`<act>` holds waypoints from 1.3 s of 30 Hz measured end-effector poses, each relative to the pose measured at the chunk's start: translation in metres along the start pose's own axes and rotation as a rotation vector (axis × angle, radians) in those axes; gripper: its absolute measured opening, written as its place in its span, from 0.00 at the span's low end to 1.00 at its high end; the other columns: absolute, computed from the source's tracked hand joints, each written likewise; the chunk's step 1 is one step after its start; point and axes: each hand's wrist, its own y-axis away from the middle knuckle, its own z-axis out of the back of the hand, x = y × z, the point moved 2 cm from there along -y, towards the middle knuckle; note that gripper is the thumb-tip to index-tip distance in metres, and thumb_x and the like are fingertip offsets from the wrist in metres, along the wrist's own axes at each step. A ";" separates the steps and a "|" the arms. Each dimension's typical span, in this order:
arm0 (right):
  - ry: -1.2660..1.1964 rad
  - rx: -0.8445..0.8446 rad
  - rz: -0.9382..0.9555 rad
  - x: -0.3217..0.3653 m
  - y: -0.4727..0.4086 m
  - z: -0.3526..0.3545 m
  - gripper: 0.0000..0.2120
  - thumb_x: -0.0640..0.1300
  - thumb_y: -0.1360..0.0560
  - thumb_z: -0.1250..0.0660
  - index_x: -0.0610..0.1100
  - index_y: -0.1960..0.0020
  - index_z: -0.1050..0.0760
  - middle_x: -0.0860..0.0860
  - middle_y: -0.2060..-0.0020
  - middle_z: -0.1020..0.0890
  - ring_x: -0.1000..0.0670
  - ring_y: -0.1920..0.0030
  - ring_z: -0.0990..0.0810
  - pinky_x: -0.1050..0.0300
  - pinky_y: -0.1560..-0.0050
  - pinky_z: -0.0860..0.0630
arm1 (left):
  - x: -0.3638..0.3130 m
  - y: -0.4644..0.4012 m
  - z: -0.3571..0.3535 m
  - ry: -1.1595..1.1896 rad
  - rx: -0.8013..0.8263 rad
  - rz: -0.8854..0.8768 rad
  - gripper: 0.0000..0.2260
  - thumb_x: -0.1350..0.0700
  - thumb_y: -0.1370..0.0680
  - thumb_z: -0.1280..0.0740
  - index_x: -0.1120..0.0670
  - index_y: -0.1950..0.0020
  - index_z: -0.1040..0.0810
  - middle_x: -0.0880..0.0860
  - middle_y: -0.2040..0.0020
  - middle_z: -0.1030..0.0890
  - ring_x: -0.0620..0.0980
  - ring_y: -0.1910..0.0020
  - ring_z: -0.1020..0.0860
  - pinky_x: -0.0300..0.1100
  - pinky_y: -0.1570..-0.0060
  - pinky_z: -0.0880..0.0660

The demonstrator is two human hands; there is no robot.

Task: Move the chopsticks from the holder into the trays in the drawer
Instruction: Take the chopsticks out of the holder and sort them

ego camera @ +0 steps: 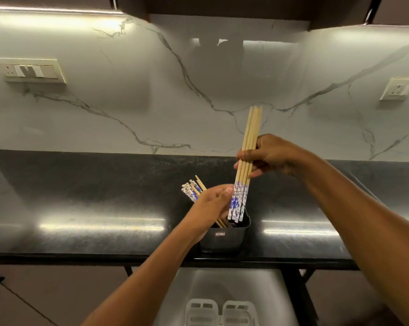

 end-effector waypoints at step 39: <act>-0.467 0.098 -0.154 -0.083 0.028 -0.038 0.08 0.38 0.20 0.41 0.39 0.45 0.26 0.43 0.56 0.16 0.47 0.55 0.14 0.55 0.58 0.17 | 0.051 0.022 -0.056 0.430 0.174 0.364 0.12 0.55 0.18 0.43 0.60 0.42 0.24 0.51 0.64 0.23 0.46 0.65 0.24 0.41 0.59 0.24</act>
